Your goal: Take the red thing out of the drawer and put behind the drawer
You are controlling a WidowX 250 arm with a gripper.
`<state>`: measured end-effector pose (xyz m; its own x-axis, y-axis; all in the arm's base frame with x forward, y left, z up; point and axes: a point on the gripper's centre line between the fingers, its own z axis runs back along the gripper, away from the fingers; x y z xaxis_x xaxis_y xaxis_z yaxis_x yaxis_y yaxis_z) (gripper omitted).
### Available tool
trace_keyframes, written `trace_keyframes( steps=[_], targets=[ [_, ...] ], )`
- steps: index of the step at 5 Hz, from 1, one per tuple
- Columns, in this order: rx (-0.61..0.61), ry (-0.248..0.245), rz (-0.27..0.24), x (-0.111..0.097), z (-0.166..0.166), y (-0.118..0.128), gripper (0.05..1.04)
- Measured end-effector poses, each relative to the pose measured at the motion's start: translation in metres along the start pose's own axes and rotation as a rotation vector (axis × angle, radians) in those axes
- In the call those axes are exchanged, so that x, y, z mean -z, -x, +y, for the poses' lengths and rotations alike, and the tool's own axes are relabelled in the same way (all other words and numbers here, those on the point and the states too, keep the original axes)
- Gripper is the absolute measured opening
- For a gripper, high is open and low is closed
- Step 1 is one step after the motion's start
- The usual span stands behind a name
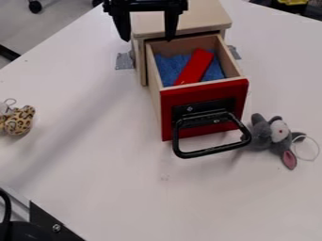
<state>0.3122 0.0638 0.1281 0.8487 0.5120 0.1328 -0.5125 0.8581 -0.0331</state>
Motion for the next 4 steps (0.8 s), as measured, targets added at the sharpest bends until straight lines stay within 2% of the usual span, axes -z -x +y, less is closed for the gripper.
trace_keyframes(
  steps=[2, 3, 4],
  targets=[
    [0.040, -0.010, 0.040, 0.015, -0.006, 0.005, 0.997],
    [0.089, 0.005, 0.061, 0.024, -0.015, 0.006, 0.997],
    [0.131, 0.015, 0.058, 0.024, -0.020, 0.005, 0.997]
  ],
)
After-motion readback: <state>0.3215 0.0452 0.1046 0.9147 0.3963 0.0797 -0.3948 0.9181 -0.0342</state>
